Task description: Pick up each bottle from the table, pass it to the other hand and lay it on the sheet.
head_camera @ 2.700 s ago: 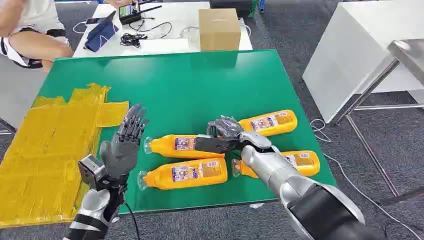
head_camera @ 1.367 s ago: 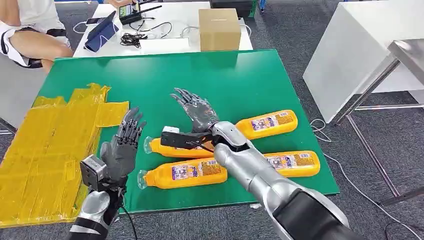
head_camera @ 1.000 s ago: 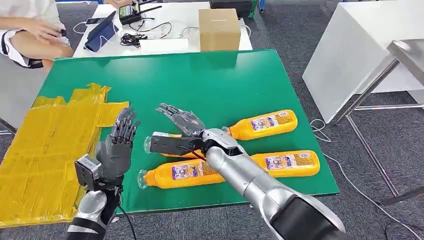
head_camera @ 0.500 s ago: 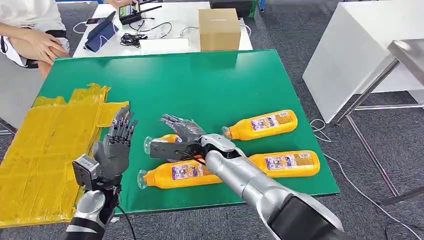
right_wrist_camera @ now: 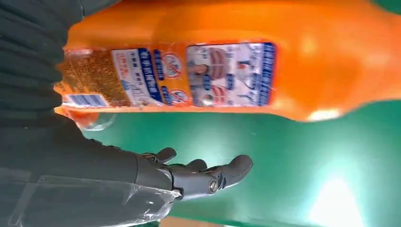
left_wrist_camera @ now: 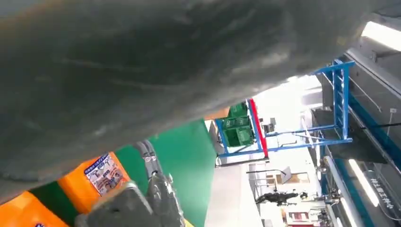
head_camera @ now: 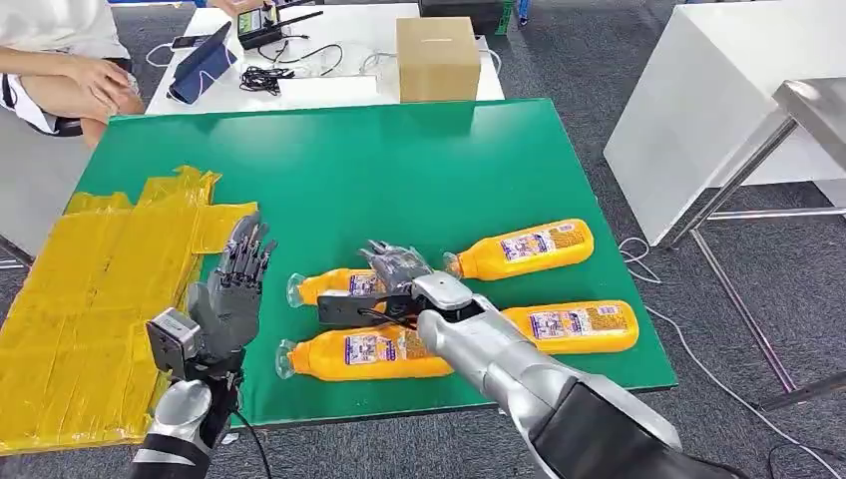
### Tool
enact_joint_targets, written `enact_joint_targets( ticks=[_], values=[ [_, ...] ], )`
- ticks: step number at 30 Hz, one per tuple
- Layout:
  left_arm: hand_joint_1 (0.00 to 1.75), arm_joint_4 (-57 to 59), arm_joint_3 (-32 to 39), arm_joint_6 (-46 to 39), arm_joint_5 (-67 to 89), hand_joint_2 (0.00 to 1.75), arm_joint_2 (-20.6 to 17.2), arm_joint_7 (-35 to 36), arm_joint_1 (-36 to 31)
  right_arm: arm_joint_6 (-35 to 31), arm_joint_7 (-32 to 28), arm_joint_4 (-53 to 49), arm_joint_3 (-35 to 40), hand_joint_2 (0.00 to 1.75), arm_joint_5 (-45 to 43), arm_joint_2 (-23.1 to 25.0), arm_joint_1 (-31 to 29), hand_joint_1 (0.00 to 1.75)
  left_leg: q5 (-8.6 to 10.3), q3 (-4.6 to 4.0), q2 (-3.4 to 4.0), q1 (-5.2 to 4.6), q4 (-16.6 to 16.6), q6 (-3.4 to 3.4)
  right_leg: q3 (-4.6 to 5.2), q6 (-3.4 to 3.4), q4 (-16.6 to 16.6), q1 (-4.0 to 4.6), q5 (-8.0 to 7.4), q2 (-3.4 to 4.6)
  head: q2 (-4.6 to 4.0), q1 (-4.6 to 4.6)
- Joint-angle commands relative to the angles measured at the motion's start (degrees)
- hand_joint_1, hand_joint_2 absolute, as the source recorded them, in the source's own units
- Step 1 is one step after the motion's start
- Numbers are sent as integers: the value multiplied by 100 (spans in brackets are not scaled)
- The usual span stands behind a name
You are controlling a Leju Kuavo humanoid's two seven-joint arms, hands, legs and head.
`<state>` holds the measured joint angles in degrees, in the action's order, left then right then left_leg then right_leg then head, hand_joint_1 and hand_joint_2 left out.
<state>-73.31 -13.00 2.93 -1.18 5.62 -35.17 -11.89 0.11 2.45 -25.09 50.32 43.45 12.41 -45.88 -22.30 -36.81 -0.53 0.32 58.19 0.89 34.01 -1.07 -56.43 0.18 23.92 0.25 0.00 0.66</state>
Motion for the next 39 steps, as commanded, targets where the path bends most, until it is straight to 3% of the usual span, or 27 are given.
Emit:
enact_joint_targets(
  ticks=[1,14,22,23,24,26,39],
  values=[
    [0,344,198,6,3,0,22,34,-133,27,81,590,436,175,90,38,-312,0,-6,17,3,-4,-3,-2,-15,-3,1,-4,7,-2,0,0],
    [0,390,285,21,27,0,32,57,-112,292,277,698,475,175,450,60,-327,0,-15,36,9,-6,-3,-4,-33,-4,0,-5,15,1,0,0],
    [0,601,208,78,26,0,38,34,-250,1002,191,917,272,175,318,-3,-352,3,-9,26,-1,-6,-3,-3,-24,-4,-1,-5,11,-7,0,0],
    [0,631,194,77,25,0,44,32,-268,1013,236,949,245,175,318,-17,-352,45,-3,13,-4,-4,-3,-1,-13,-3,1,-4,6,-8,0,0],
    [0,645,182,77,22,0,46,27,-279,1023,262,976,187,175,283,-34,-346,131,-6,21,-7,-4,-3,-2,-23,-4,2,-3,10,-13,0,0],
    [0,666,157,73,18,0,44,21,-296,1027,321,1013,140,175,294,-70,-346,164,-2,14,-9,-5,-3,-1,-13,-3,1,-5,7,-14,0,0],
    [0,662,152,70,18,0,41,21,-295,1013,339,1022,108,175,285,-88,-342,169,-5,23,-8,-2,-3,-2,-23,-3,3,-2,9,-15,0,0]
  ],
)
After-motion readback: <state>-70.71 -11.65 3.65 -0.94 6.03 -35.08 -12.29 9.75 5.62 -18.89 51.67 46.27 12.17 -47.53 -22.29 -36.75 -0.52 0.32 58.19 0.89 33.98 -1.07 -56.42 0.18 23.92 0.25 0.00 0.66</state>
